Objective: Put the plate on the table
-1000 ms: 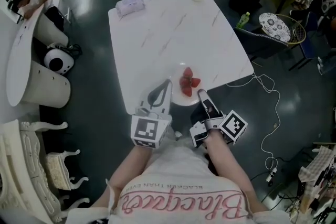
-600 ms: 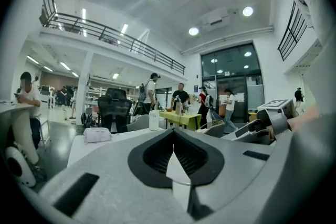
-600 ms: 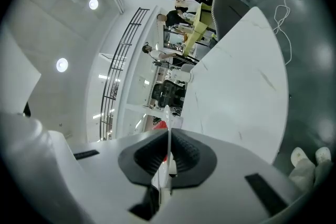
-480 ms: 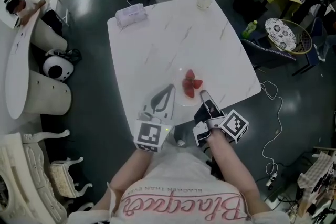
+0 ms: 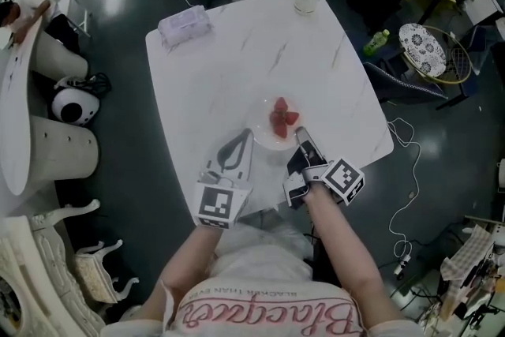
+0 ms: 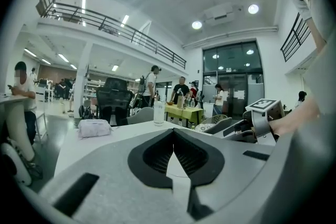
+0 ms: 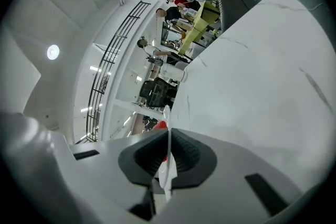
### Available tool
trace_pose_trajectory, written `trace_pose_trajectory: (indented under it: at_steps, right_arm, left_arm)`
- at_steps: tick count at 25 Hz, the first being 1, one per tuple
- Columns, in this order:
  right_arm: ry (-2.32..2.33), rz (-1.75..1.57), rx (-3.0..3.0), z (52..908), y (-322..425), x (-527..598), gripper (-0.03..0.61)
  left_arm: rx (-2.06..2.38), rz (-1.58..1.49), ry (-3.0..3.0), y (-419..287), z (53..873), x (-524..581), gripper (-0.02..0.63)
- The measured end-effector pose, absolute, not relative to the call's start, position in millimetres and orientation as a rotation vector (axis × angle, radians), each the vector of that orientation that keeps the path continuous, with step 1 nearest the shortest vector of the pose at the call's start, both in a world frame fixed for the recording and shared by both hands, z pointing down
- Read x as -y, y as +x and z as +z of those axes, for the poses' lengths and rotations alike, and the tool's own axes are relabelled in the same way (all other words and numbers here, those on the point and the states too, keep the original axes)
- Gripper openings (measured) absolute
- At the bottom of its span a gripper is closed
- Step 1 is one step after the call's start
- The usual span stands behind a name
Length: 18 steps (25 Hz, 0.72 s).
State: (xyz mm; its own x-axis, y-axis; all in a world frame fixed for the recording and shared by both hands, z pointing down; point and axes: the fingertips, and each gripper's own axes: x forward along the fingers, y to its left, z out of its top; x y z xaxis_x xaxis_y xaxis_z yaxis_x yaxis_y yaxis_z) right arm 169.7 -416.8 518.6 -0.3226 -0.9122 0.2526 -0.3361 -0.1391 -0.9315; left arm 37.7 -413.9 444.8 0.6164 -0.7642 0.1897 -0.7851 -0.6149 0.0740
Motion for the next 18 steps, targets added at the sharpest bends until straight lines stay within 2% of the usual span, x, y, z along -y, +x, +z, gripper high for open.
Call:
trace_pose_trajectory:
  at_steps: [11,18]
  right_arm:
    - [-1.593,-1.618,-1.763,589.1,180.5,465.4,0.012]
    - [-1.802,-1.569,-1.937,602.6,185.8,475.0,0.014]
  left_arm:
    - [1.359,0.285,2.645,44.0,475.3,455.9,0.005]
    - [1.377,0.314,2.606,47.0,484.9,460.6,0.005]
